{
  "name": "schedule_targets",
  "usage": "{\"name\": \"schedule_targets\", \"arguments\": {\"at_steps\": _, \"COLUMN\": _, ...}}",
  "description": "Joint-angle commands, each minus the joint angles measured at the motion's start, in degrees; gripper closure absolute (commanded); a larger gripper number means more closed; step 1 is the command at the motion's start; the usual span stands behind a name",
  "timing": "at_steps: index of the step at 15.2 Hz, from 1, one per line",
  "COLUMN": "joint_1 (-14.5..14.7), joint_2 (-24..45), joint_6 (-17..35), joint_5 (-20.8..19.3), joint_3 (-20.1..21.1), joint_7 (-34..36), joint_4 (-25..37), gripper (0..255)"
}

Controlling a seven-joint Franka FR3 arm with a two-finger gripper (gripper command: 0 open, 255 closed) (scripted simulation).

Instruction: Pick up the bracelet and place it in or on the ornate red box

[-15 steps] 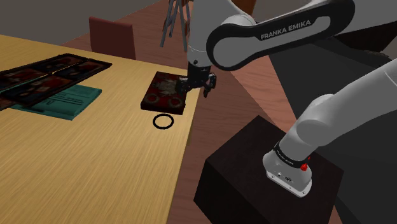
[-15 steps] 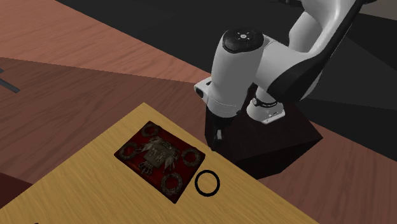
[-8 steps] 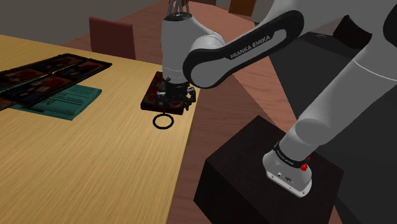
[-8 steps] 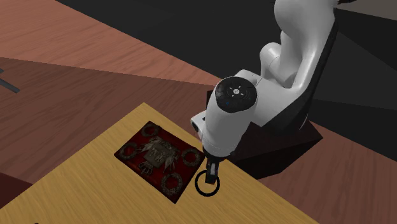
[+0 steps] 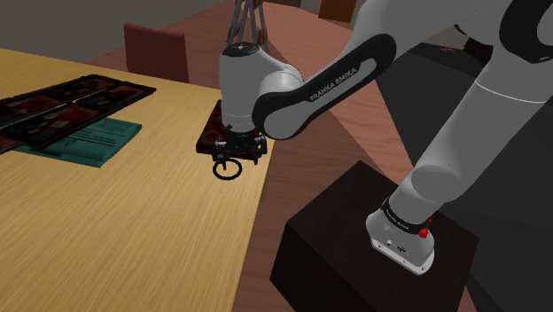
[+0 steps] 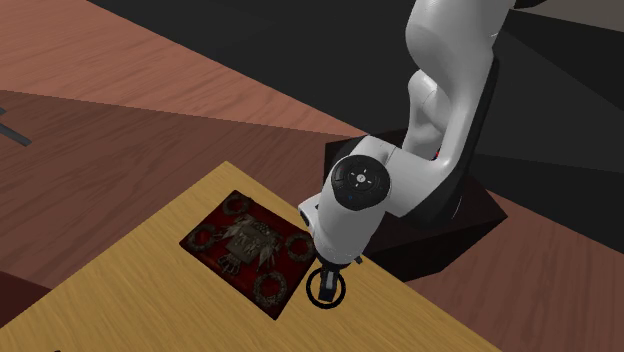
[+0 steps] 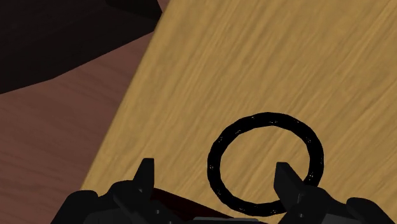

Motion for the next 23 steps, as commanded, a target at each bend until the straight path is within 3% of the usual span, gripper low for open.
{"name": "schedule_targets", "arguments": {"at_steps": 1, "joint_1": 0.08, "joint_2": 0.60, "joint_6": 0.71, "joint_5": -0.63, "joint_3": -0.06, "joint_7": 0.49, "joint_4": -0.27, "gripper": 0}}
{"name": "schedule_targets", "arguments": {"at_steps": 8, "joint_1": 0.08, "joint_2": 0.59, "joint_6": 0.70, "joint_5": -0.62, "joint_3": -0.07, "joint_7": 0.48, "joint_4": -0.27, "gripper": 0}}
{"name": "schedule_targets", "arguments": {"at_steps": 9, "joint_1": 0.08, "joint_2": 0.59, "joint_6": 0.70, "joint_5": -0.62, "joint_3": -0.07, "joint_7": 0.48, "joint_4": -0.27, "gripper": 255}}
{"name": "schedule_targets", "arguments": {"at_steps": 18, "joint_1": 0.06, "joint_2": 0.60, "joint_6": 0.71, "joint_5": -0.64, "joint_3": -0.05, "joint_7": 0.49, "joint_4": -0.27, "gripper": 255}}
{"name": "schedule_targets", "arguments": {"at_steps": 23, "joint_1": -0.26, "joint_2": -2.47, "joint_6": -2.80, "joint_5": 2.45, "joint_3": 0.24, "joint_7": -1.87, "joint_4": 1.09, "gripper": 255}}
